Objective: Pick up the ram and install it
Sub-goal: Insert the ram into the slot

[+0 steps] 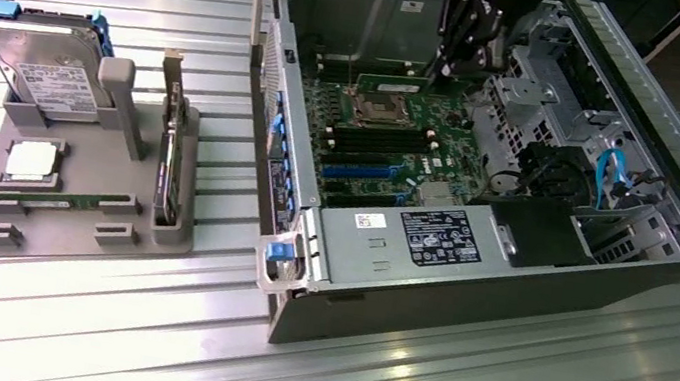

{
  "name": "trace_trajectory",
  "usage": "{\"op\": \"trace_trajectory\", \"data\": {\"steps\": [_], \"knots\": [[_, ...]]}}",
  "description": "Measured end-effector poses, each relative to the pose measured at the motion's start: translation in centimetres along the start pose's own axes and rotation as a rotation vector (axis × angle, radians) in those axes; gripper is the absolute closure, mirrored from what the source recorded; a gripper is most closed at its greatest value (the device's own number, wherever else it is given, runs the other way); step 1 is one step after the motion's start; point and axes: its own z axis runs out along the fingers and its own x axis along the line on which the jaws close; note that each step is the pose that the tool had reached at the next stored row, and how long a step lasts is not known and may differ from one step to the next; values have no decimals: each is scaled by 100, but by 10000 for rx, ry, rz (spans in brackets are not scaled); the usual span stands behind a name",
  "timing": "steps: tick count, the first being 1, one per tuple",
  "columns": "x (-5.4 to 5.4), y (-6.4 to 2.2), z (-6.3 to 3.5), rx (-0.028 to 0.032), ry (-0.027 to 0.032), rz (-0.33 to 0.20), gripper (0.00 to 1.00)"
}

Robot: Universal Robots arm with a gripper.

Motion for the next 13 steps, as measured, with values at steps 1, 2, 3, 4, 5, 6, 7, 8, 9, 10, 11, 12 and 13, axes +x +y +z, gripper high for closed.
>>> {"op": "trace_trajectory", "data": {"steps": [1,2,3,4,5,6,7,8,9,10,11,12,13], "knots": [[1,-1,19,2,1,0,88],[1,-1,36,4,1,0,88],[2,-2,54,6,1,0,88],[2,-3,73,8,2,0,88],[2,-4,90,10,1,-1,88],[3,-4,108,12,1,-1,88],[3,-5,128,15,0,-1,88],[4,-6,146,17,0,-1,88],[5,-8,188,22,1,-1,88],[5,-9,215,26,0,-1,88],[6,-10,246,30,1,-1,88],[7,-11,263,33,1,-1,88],[7,-12,294,37,1,-1,88]]}}
